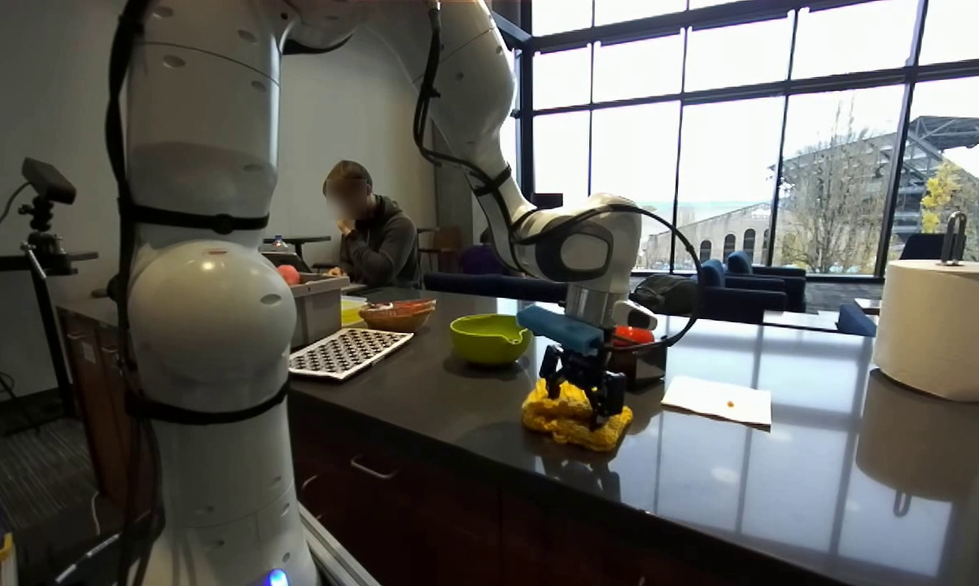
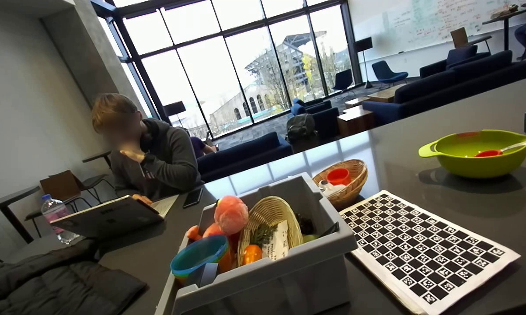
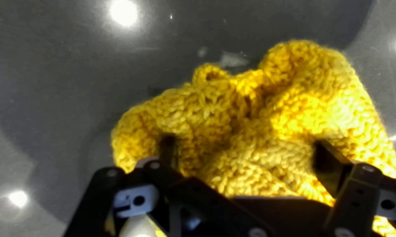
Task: Unfold the yellow cloth from right to left
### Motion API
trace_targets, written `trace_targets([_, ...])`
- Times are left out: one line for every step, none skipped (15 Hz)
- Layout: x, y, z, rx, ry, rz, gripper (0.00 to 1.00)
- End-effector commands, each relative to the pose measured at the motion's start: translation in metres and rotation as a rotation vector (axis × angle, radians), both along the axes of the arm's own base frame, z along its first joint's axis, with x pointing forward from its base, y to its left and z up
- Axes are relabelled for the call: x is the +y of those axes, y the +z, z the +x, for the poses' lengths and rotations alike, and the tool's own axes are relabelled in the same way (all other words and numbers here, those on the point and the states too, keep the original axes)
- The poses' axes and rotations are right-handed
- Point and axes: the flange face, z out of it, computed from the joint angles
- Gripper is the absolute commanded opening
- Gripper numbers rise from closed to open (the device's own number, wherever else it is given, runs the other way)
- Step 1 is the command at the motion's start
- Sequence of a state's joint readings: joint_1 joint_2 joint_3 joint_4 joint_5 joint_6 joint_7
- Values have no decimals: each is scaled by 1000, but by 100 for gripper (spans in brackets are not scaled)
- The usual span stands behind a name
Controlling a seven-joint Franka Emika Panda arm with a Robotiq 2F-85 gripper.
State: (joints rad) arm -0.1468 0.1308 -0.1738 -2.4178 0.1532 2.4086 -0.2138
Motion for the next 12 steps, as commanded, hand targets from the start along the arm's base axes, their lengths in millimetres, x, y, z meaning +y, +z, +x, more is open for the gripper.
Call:
trace_targets([0, 16, 0, -33, 8, -8, 100])
trace_targets([2, 21, 2, -41, 12, -11, 100])
trace_targets([3, 25, 4, -48, 16, -13, 100])
trace_targets([5, 29, 6, -54, 23, -15, 100])
trace_targets([6, 32, 8, -61, 27, -15, 98])
trace_targets([8, 34, 10, -66, 31, -13, 82])
trace_targets([9, 35, 10, -69, 32, -11, 73])
trace_targets([10, 37, 11, -72, 35, -11, 71])
trace_targets([10, 37, 11, -76, 37, -9, 65])
trace_targets([10, 39, 10, -77, 38, -9, 56])
trace_targets([9, 39, 10, -80, 38, -9, 49])
trace_targets([8, 41, 10, -83, 36, -9, 40])
